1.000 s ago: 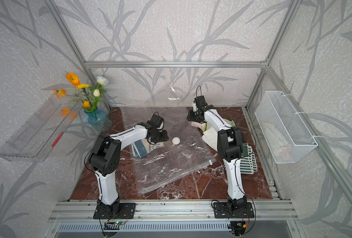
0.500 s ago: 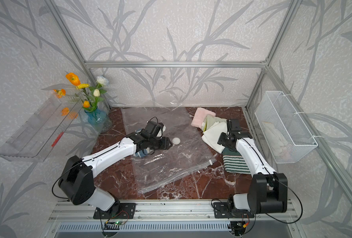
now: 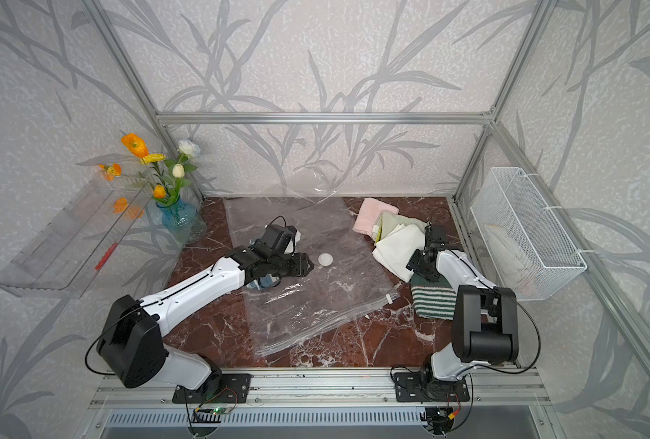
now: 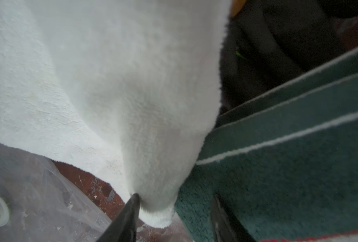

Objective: Place the folded towel into the vacuum bag
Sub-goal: Pick up the towel from the center of the board.

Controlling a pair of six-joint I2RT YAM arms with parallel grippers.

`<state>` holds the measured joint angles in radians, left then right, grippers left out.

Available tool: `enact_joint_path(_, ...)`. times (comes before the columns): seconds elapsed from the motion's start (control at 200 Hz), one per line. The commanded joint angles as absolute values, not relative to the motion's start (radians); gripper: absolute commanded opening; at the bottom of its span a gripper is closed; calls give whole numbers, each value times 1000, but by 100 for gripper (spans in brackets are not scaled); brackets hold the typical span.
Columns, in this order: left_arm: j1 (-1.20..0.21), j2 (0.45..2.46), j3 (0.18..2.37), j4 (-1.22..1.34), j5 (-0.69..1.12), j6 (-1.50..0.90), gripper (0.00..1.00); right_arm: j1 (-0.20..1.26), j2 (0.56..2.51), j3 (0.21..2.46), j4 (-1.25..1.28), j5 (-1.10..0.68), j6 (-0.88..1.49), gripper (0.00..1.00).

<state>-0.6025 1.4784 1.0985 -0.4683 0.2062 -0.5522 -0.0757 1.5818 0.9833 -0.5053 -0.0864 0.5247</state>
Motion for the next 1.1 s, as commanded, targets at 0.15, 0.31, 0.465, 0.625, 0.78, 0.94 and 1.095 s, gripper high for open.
enact_joint_path(0.15,-610,1449,1081,-489,179,-552,59,-76,1637,1050,-434,-100,552,55)
enact_joint_path(0.31,-609,1466,1087,-483,186,-556,59,-72,1700,1076,-415,-94,537,50)
enact_joint_path(0.465,-610,1463,1082,-484,175,-553,59,-68,1697,1063,-359,-133,506,30)
enact_joint_path(0.625,-608,1449,1077,-489,155,-547,59,-31,1621,1064,-378,-99,468,15)
enact_joint_path(0.78,-608,1448,1083,-492,151,-542,59,9,1564,1137,-500,-79,410,6)
enact_joint_path(0.94,-600,1430,1088,-511,107,-556,59,203,1520,1397,-720,44,285,4)
enact_joint_path(1.095,-556,1350,1065,-541,26,-601,59,412,1583,1687,-912,8,183,3)
